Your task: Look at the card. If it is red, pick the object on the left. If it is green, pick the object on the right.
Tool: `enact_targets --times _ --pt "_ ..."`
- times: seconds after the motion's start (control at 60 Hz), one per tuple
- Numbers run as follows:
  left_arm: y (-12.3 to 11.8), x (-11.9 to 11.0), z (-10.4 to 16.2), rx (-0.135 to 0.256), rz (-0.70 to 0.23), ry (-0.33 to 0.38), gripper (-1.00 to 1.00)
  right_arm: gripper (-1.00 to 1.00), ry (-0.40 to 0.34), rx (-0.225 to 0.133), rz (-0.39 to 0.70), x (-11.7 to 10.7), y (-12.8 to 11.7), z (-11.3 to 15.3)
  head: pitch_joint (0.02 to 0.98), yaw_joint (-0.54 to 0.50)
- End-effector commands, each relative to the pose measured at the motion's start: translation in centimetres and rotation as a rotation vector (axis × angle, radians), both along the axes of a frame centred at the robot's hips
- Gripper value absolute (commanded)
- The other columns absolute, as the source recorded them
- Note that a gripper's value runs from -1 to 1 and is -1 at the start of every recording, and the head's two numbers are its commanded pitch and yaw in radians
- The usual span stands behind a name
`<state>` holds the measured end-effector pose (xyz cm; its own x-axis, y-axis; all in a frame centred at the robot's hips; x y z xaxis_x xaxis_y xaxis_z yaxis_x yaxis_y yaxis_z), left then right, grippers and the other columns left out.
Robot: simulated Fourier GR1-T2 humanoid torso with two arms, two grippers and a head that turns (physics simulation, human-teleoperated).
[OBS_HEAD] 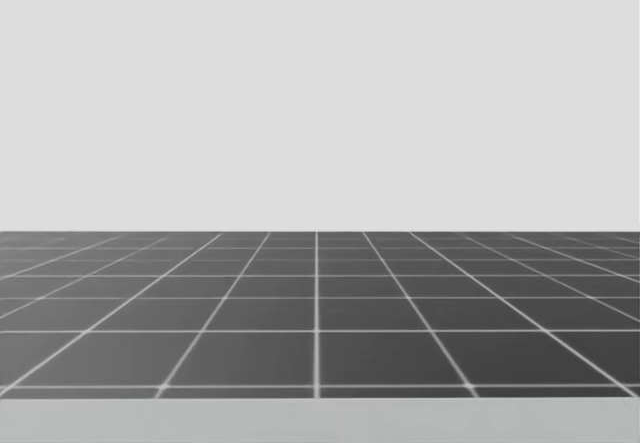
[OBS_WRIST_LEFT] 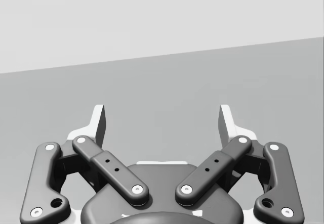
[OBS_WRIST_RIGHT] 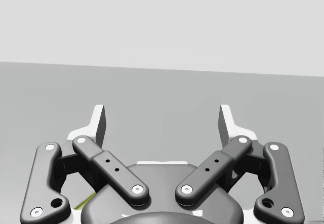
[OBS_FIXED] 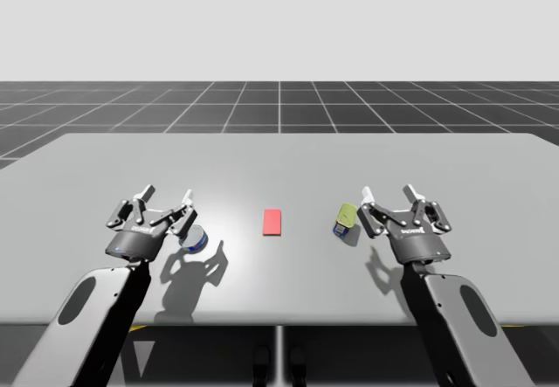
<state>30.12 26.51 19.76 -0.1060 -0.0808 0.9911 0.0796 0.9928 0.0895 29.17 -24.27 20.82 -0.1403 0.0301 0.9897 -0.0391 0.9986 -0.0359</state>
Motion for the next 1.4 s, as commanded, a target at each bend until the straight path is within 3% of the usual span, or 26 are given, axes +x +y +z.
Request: enact_targets --times 0.017,0.233,0.567,0.983,1.2,1.4 --pt "-0.13 -0.02 -0.1 0.01 -0.003 -0.004 -1.0 -1.0 -0.003 0.032 -0.033 0.06 0.17 -0.13 0.084 -0.01" --pt "-0.08 0.0 -0.12 0.01 0.002 -0.004 -1.0 -1.0 0.005 0.013 -0.014 0.31 -0.03 -0.06 0.158 0.0" --pt "-0.06 -0.01 -0.11 0.017 0.002 -0.009 -1.0 -1.0 -0.049 -0.011 -0.049 0.41 -0.11 -0.09 0.46 -0.01" --pt "-0.3 0.17 -0.31 0.038 -0.006 -0.016 -1.0 -1.0 -0.058 -0.019 -0.044 0.36 -0.12 -0.15 0.729 0.01" --pt "-0.36 0.13 -0.25 0.039 -0.009 -0.018 -1.0 -1.0 -0.061 -0.025 -0.044 0.31 -0.05 -0.19 0.807 0.02" --pt "-0.42 0.09 -0.22 0.039 -0.008 -0.018 -1.0 -1.0 -0.065 -0.029 -0.046 0.25 -0.03 -0.16 0.812 0.03"
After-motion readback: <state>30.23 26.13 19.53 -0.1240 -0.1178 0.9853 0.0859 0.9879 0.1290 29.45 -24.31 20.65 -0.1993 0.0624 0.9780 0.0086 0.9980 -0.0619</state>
